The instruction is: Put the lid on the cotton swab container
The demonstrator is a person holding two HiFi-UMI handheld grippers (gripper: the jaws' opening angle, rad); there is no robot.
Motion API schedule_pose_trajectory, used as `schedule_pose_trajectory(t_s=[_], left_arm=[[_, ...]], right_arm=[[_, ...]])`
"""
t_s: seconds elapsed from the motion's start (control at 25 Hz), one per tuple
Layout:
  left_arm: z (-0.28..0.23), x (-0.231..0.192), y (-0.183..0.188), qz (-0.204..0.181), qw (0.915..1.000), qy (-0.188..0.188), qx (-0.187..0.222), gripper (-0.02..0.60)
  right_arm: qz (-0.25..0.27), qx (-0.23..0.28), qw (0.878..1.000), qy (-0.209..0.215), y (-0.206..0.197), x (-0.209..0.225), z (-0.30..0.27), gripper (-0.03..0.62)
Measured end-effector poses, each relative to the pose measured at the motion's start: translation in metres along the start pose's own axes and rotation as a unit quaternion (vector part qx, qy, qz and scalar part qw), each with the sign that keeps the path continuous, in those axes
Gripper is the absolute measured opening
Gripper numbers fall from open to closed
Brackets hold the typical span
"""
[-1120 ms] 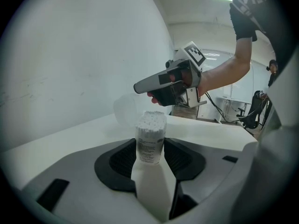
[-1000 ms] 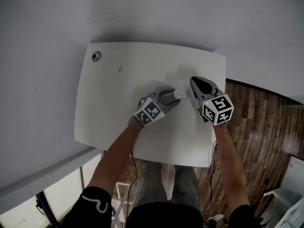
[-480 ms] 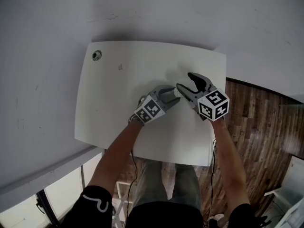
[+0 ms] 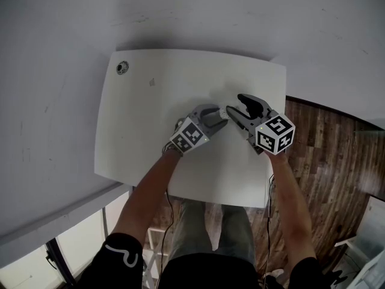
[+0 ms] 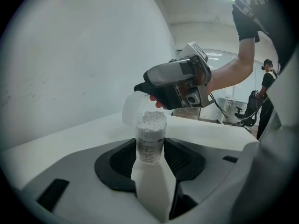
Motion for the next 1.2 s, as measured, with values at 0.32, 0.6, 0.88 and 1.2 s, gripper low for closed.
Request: schedule_pose_trajectory(t_s=[0.32,0.6,0.88,1.2], left_arm=[[0.000,0.000,0.001,0.001,1.0000,0.002,0.000,0.202],[0.000,0.000,0.000,0.004,1.0000,0.006,0.000,0.202],[0.000,0.000,0.001,0.004,1.0000,0.007,0.000,0.202],[-0.001,-0.001,0.001,0.006,0.9999,0.012,0.000,0.202]], right_arm=[[-0.011,0.004,1.000,0.003,-0.006,0.001,0.010,0.193],[-0.008,0.000,1.000,0.005,-0.011,-0.001,0.014,0.175],[0.015,-0.018,1.000,0.010,-0.018,-0.012,0.012,0.145],[0.025,-0.036,0.999,-0.015,-0.032,-0.013,0.007,0.012]])
Point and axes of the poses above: the fingertips, and each gripper's own axes: z backward along the fingers, x to its right, y out of its top, the point moved 6 cm from there along z, backward along the fingers, and after that the axes turned 4 degrees about -z, right-handed, at the moved point
